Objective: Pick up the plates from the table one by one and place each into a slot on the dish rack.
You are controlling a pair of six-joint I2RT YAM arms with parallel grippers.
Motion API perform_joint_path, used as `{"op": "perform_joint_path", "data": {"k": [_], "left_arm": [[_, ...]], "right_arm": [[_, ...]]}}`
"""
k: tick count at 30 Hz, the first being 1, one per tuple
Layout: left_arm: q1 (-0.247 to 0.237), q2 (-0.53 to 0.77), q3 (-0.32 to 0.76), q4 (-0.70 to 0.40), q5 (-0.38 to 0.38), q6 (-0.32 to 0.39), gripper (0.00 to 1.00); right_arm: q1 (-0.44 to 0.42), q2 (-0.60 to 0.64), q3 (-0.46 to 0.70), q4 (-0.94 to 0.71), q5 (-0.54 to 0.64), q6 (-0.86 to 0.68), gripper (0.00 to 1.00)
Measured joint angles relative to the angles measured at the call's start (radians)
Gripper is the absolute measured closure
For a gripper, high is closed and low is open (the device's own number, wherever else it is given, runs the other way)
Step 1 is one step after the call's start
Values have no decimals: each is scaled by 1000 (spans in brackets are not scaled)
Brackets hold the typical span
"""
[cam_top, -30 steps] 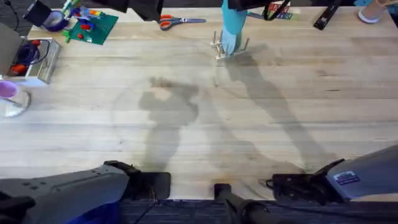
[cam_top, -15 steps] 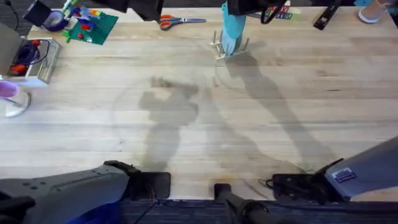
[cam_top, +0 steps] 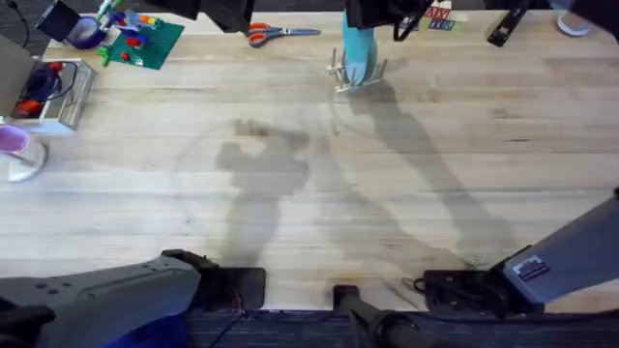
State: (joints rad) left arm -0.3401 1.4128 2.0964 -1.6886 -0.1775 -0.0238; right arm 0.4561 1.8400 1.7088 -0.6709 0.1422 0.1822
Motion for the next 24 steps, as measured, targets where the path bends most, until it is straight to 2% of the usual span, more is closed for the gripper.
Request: {"op": "perform_joint_path", "data": {"k": [7,24], "left_arm": [[0,0,0,0,0,0,7],[0,0,0,0,0,0,7]], "right_arm": [[0,54,0,46,0,-11,974],[0,81,0,111,0,-45,974]]}}
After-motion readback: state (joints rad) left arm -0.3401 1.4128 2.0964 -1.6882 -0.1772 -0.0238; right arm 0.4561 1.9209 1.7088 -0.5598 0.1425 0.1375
